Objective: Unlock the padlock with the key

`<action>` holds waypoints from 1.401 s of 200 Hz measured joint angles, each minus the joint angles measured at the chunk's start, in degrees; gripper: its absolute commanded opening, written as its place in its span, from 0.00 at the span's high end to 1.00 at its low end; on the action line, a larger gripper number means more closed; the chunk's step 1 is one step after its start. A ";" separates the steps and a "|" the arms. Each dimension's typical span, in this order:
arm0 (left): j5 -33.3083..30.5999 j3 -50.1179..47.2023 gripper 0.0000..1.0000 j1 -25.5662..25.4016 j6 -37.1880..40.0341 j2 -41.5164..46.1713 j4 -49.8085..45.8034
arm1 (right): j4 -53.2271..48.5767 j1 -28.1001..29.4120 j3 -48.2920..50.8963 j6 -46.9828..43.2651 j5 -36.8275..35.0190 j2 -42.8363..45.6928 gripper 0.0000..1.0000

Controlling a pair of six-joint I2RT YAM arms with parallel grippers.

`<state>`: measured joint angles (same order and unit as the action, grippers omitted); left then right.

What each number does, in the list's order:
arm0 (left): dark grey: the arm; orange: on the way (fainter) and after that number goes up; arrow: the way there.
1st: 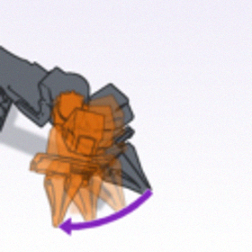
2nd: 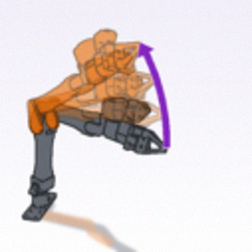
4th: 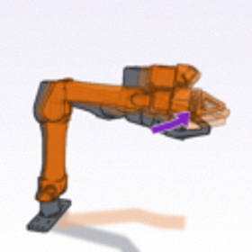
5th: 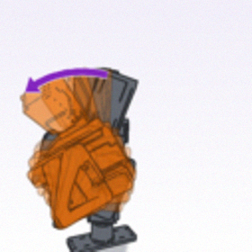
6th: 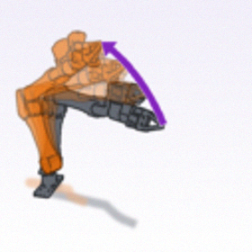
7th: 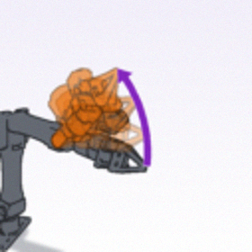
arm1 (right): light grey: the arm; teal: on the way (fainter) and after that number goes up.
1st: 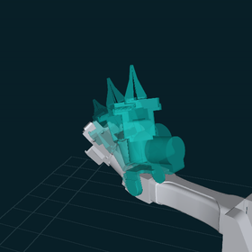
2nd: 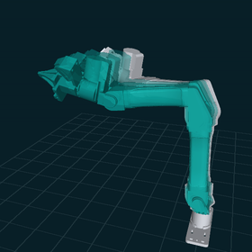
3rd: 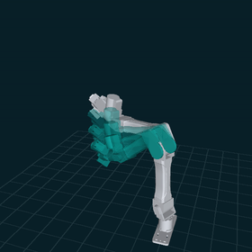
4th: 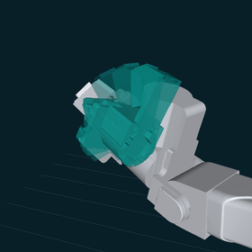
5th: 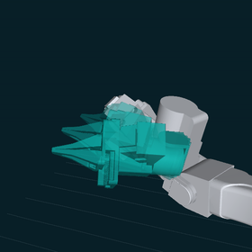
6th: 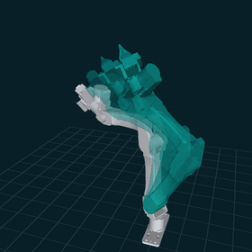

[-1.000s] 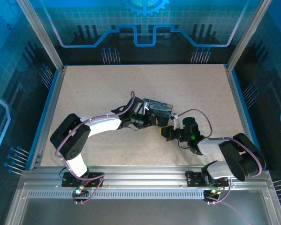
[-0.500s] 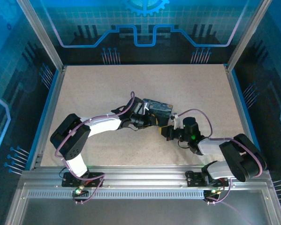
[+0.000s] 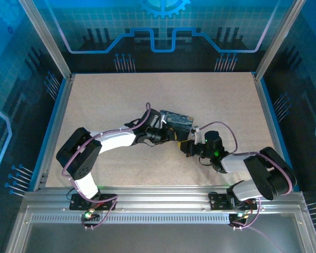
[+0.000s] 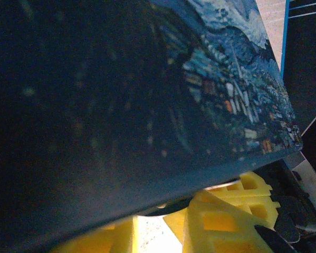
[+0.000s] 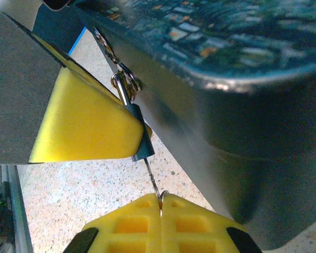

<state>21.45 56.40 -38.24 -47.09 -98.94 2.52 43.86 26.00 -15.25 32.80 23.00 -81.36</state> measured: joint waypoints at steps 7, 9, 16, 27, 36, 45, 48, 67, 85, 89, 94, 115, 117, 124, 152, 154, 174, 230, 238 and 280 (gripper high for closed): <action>-0.07 0.00 0.78 0.07 -0.04 0.00 0.00 | 0.37 0.07 -0.15 -0.02 -0.04 -0.39 1.00; -0.11 0.00 0.78 0.09 -0.07 0.00 0.02 | 0.44 0.09 -0.22 -0.02 -0.07 -0.55 1.00; -0.13 0.00 0.78 0.17 -0.24 0.00 0.00 | 0.85 0.20 -0.31 -0.04 -0.07 -1.03 1.00; -0.22 -0.04 0.78 0.26 -0.50 0.00 0.00 | 1.33 0.22 -0.52 -0.20 -0.11 -1.77 1.00; -0.35 -0.15 0.78 0.28 -0.66 0.00 0.00 | 1.90 0.24 -0.68 -0.24 -0.07 -2.45 1.00; -0.50 -0.33 0.78 0.28 -0.66 0.00 0.20 | 2.32 0.24 -0.81 -0.28 -0.02 -3.02 1.00; -0.59 -0.35 0.78 0.28 -0.68 0.00 0.22 | 2.38 0.24 -0.85 -0.37 -0.02 -3.23 1.00; -0.81 -0.42 0.78 0.33 -0.85 0.00 0.35 | 3.63 0.24 -1.01 -0.59 0.00 -4.28 1.00; -1.05 -0.44 0.78 0.35 -0.87 0.00 0.37 | 4.31 0.24 -1.16 -0.81 0.02 -4.92 1.00; -1.07 -0.44 0.78 0.37 -0.87 0.00 0.37 | 4.50 0.24 -1.20 -0.83 0.04 -5.09 1.00; -1.11 -0.44 0.78 0.42 -0.87 0.00 0.39 | 4.76 0.24 -1.27 -0.81 0.11 -5.33 1.00; -1.20 -0.44 0.78 0.55 -0.87 0.00 0.39 | 6.23 0.20 -1.79 -0.52 1.07 -6.80 1.00; -1.20 -0.44 0.78 0.57 -0.85 0.00 0.39 | 6.43 0.20 -1.90 -0.39 1.18 -6.99 1.00; -1.22 -0.44 0.78 0.59 -0.85 0.00 0.39 | 6.99 0.17 -2.27 -0.15 1.53 -7.58 1.00; -1.60 -0.44 0.78 0.79 -0.85 0.02 0.44 | 7.65 -0.02 -3.32 0.33 2.49 -8.92 1.00; -1.62 -0.44 0.78 0.81 -0.85 0.02 0.44 | 7.65 -0.07 -3.32 0.35 2.58 -8.96 1.00; -1.79 -0.44 0.78 0.92 -0.85 0.02 0.61 | 7.63 -0.24 -3.89 0.66 3.06 -9.42 1.00; -2.58 -0.50 0.78 1.18 -0.83 0.02 1.46 | 6.03 -0.57 -5.46 0.85 3.48 -9.73 1.00; -2.58 -0.66 0.77 1.27 -0.85 0.02 1.77 | 5.75 -0.57 -5.64 0.85 3.45 -9.73 1.00; -2.56 -1.62 0.78 1.33 -0.83 -0.15 2.73 | 3.91 -0.57 -6.49 0.66 4.39 -10.62 1.00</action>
<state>18.90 54.78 -36.91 -47.92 -99.09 5.26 47.77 25.43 -21.74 33.45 27.40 -91.98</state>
